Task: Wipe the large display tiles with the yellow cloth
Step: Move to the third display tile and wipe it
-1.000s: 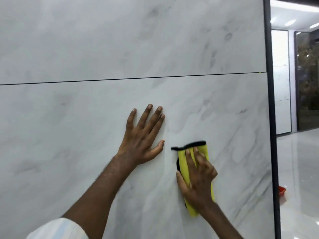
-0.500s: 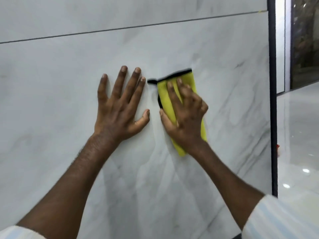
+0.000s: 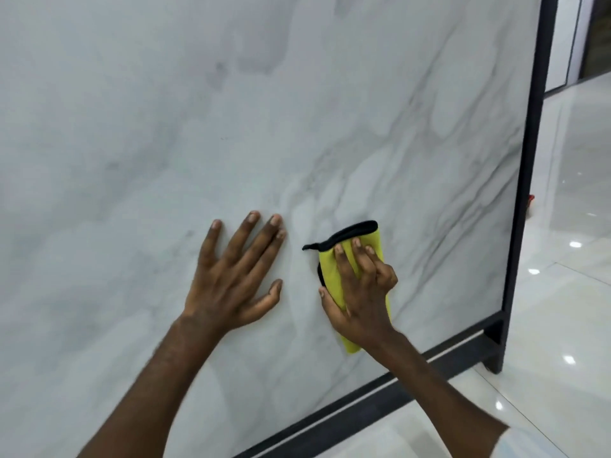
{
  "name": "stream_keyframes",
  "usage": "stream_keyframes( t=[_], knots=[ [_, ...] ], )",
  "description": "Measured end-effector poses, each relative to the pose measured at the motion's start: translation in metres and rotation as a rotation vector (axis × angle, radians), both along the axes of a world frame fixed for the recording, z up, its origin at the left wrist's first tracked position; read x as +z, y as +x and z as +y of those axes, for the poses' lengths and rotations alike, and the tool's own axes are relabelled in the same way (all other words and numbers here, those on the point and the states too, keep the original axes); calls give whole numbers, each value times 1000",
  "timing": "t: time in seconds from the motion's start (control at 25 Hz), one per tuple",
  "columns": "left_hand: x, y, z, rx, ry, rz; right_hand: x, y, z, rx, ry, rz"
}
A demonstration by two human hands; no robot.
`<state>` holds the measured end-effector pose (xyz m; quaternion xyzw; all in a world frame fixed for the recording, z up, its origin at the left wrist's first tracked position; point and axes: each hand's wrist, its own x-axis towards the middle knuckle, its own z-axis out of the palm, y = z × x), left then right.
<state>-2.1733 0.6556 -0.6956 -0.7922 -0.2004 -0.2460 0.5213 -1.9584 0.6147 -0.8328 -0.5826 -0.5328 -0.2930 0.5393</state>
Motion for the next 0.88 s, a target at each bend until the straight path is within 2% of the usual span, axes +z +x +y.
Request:
stream_keyframes(
  t=[0.16,0.24,0.44,0.6,0.68,0.88],
  knots=[
    [-3,2,6,16,61,-2,36,-1,-3,43,21,9],
    [-9,2,6,16,43,-11,24,4,5,18,60,2],
    [-8,1,10,3,36,-38,-96,-1,9,-53,-11,3],
    [-27,32,-9,-60,-79,-209,-187,-1,-8,-75,-179,-75],
    [-49,68,-16,-31,-82,-208,-211,2,-19,-38,-218,-111],
    [-91,113,-4,125,-49,-385,-222,20,-22,115,-302,-186]
  ],
)
